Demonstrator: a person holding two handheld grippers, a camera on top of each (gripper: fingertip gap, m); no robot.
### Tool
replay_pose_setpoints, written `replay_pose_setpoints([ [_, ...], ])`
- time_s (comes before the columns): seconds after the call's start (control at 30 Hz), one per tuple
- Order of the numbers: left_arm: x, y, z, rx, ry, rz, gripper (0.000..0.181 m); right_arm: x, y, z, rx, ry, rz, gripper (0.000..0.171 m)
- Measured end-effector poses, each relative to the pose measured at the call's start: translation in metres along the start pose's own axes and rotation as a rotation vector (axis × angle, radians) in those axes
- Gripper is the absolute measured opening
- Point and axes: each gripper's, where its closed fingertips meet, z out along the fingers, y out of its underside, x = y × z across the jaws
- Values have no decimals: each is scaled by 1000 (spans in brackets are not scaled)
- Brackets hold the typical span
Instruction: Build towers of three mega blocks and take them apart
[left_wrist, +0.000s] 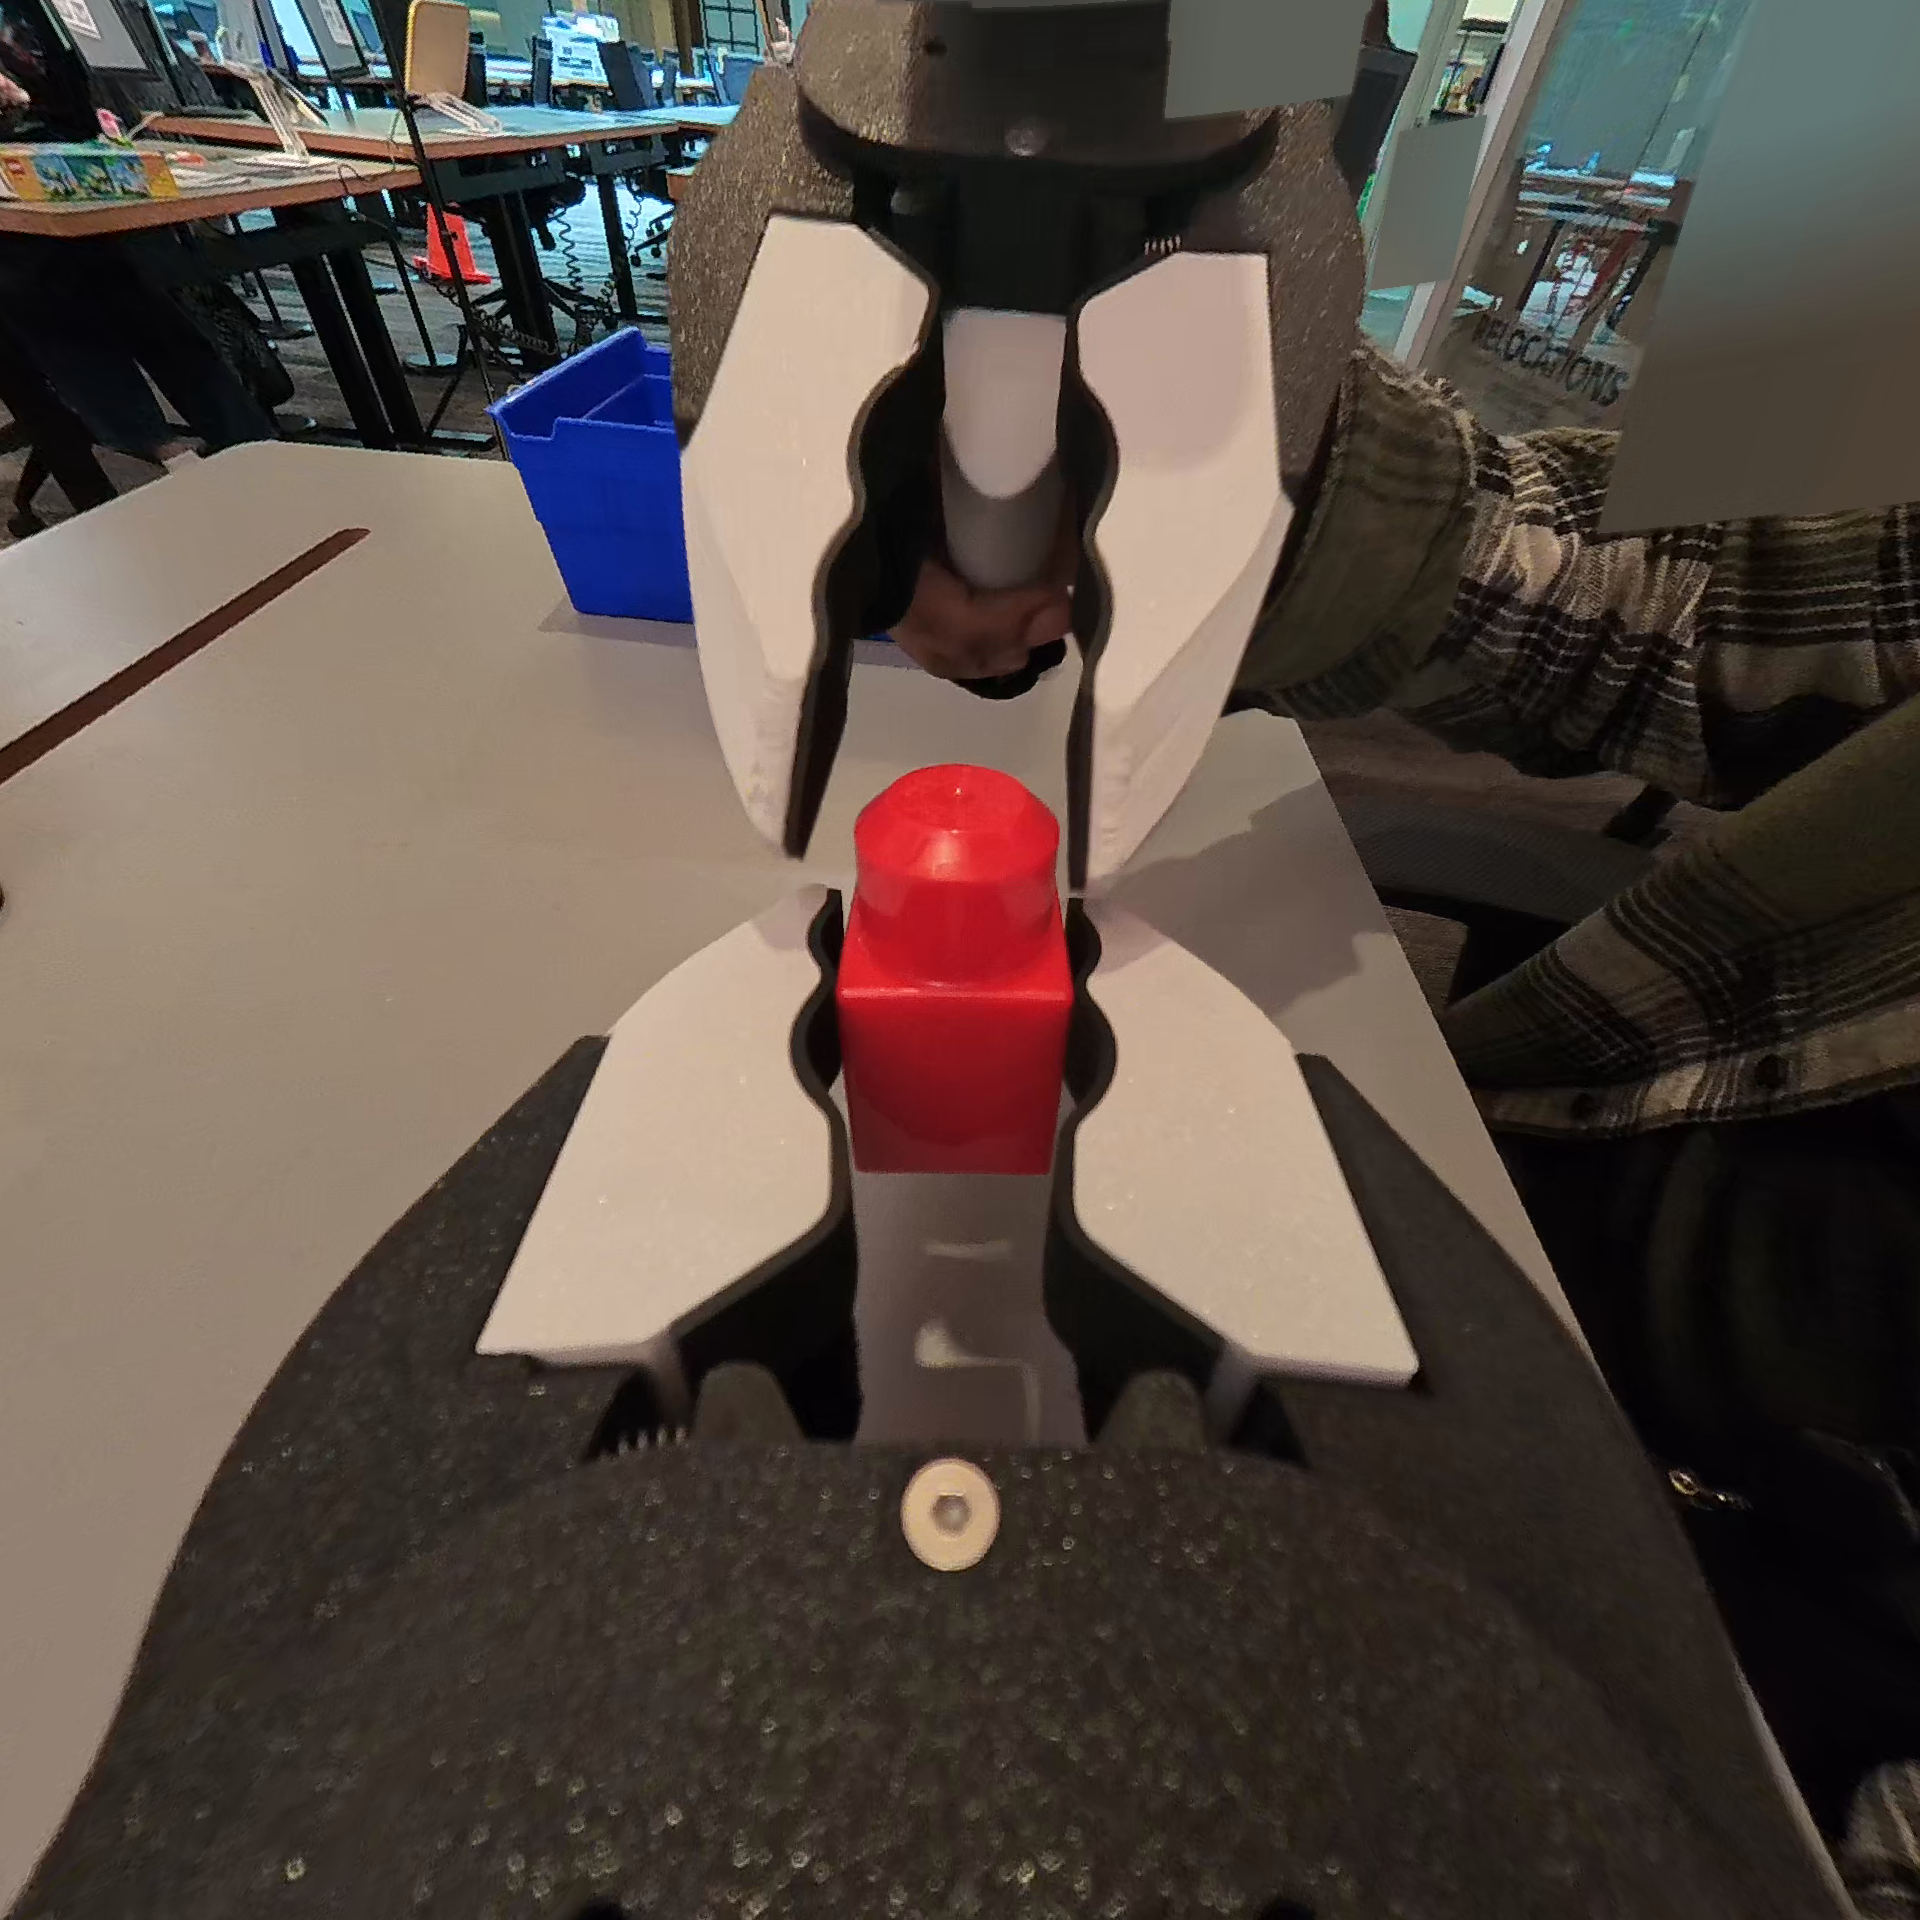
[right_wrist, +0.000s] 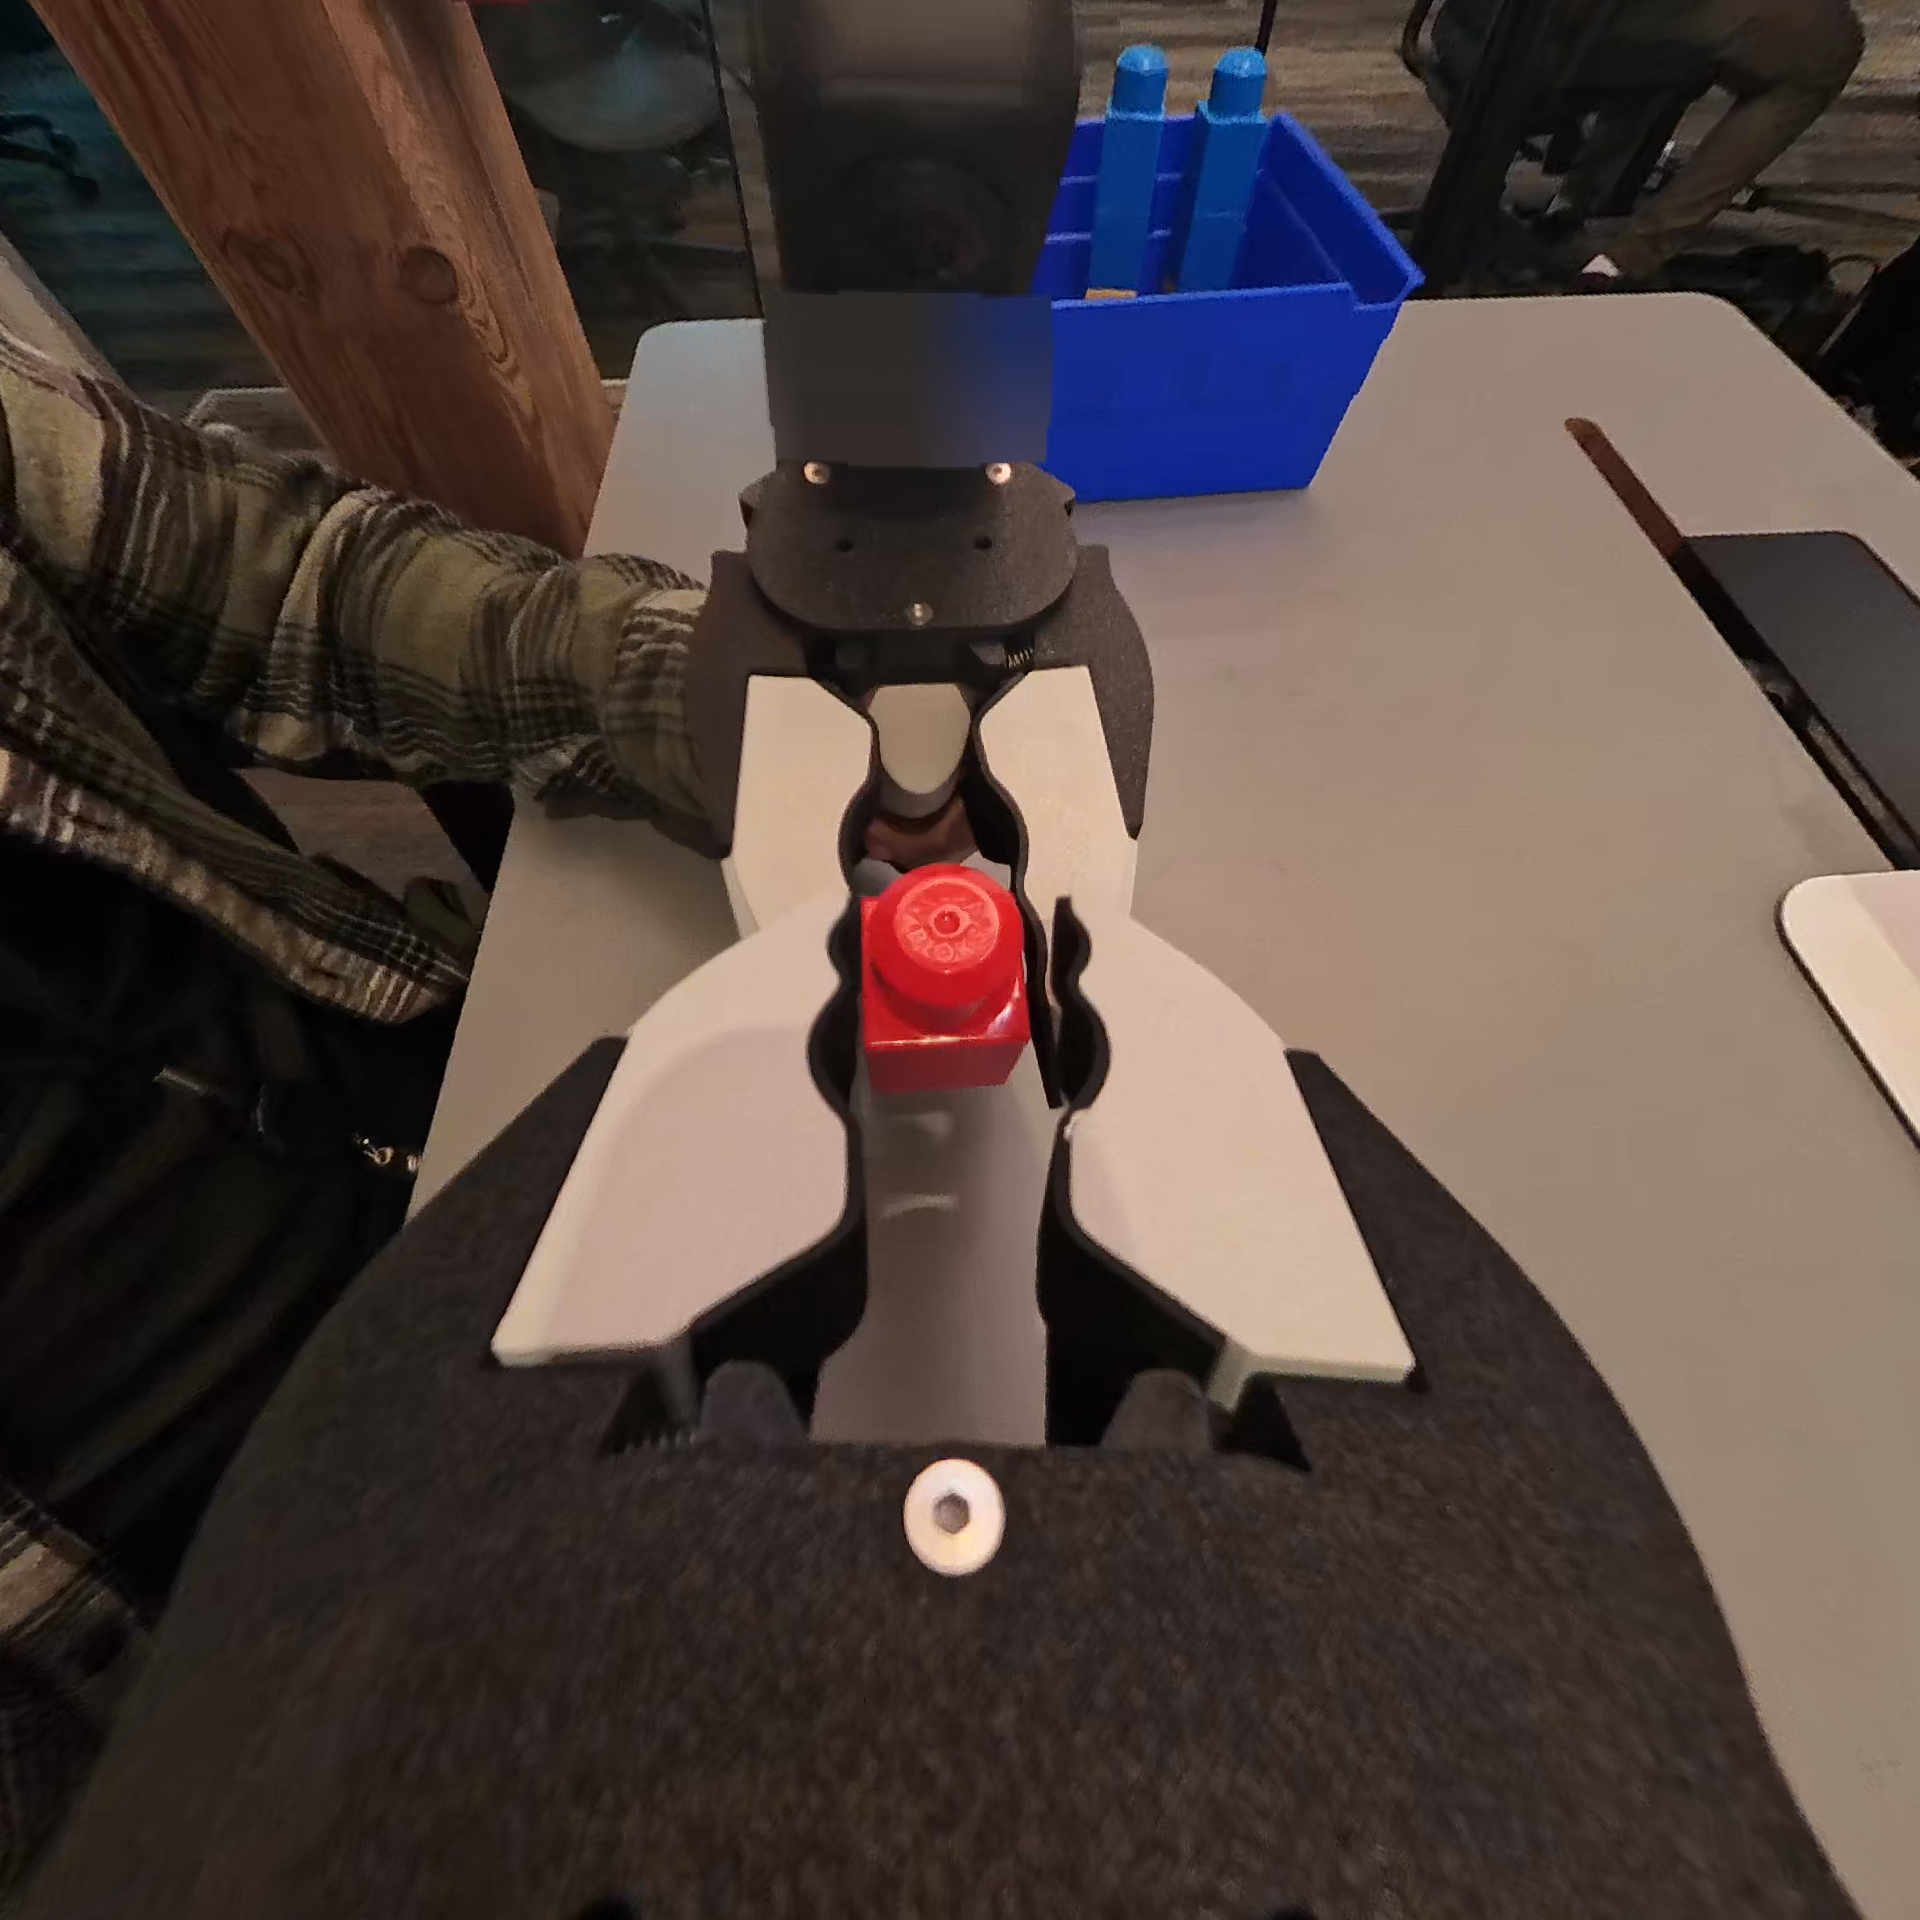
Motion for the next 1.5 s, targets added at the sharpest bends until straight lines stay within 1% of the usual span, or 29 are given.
replay_pose_setpoints([
  [0.07, 0, -1, -1, 5, -2, -1, 40, -2, 1, 2, -6, -18, -2, 28],
  [0.27, 2, -2, 0, 22, 36, -26, 40, -3, -2, -1, 3, -8, -21, 28],
  [0.3, 2, -1, 1, 22, 36, -35, 42, -3, -6, -4, 23, -4, -16, 28],
  [0.37, -3, 2, 2, 12, 20, -54, 60, 3, -19, -21, 77, 31, 0, 28],
  [0.43, -6, 1, 3, 20, 11, -71, 69, 20, -27, -49, 95, 139, -11, 28],
  [0.5, -6, -1, 2, 31, 7, -71, 73, 41, -28, -87, 85, 261, -7, 28],
  [0.57, -6, -2, 1, 33, -1, -69, 76, 64, -21, -131, 75, 386, 16, 28],
  [0.63, -6, -3, 1, 34, 0, -73, 79, 87, -5, -180, 72, 508, 72, 28],
  [0.7, -5, -3, 1, 31, 0, -73, 79, 107, 18, -231, 66, 626, 137, 28],
  [0.8, -4, -2, 2, 24, 8, -71, 79, 131, 70, -299, 33, 793, 259, 28],
  [0.9, -3, 0, 4, 11, 13, -70, 79, 142, 132, -343, -22, 903, 385, 28],
  [1.0, -2, 4, 7, -10, 18, -70, 78, 143, 177, -359, -40, 947, 490, 28],
  [1.1, -2, 7, 8, -25, 18, -68, 78, 142, 206, -362, -88, 965, 532, 28],
  [1.2, -1, 9, 9, -37, 22, -67, 76, 142, 223, -365, -101, 972, 573, 28],
  [1.33, 0, 10, 10, -46, 26, -60, 75, 142, 229, -371, -84, 993, 600, 29],
  [1.43, 0, 12, 11, -54, 29, -64, 75, 145, 216, -385, -22, 1049, 590, 53],
  [1.5, 0, 13, 11, -54, 30, -67, 75, 144, 200, -396, 24, 1077, 590, 68],
])
